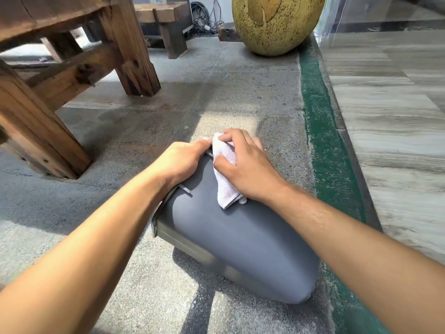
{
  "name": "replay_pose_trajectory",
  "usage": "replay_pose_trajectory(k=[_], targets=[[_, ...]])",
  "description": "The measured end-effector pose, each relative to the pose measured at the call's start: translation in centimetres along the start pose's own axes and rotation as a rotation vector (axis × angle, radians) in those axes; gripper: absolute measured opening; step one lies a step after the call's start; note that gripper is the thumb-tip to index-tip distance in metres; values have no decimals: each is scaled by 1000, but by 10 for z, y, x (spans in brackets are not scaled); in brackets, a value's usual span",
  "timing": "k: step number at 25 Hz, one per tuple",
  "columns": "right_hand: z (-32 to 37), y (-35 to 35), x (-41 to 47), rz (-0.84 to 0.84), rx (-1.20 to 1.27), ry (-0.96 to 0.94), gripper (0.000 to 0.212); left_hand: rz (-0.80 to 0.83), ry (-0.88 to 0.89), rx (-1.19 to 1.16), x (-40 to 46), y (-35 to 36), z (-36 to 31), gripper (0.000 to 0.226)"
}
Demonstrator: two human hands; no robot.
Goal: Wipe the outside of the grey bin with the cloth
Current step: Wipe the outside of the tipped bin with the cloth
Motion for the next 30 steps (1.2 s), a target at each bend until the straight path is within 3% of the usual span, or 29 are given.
replay_pose_trajectory(k=[6,12,17,21,24,27,30], targets=[[-29,0,-18,23,-2,102,49,34,4,16,0,3,8,65],[-70,-11,-64,104,43,153,54,17,-46,-57,-2,-5,19,52],[-112,-27,-107,190,91,282,36,67,-61,-66,-1,-9,24,53],[-146,-34,-146,276,93,431,36,117,-43,-81,-4,-11,25,52],[-167,-33,-160,208,93,583,22,132,-48,-94,-7,-12,25,51],[-166,-39,-151,50,331,645,18,178,-55,-165,-13,-16,23,49],[-145,-44,-137,33,617,632,29,264,-116,-208,-19,-22,17,59]])
Point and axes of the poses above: each hand's wrist, its own x-axis towards the middle knuckle, its own y-axis out of the palm, z = x × y, the point moved 1 cm from there along x, towards the middle knuckle, and after that the axes turned 9 degrees about z, right-handed, at the moved point
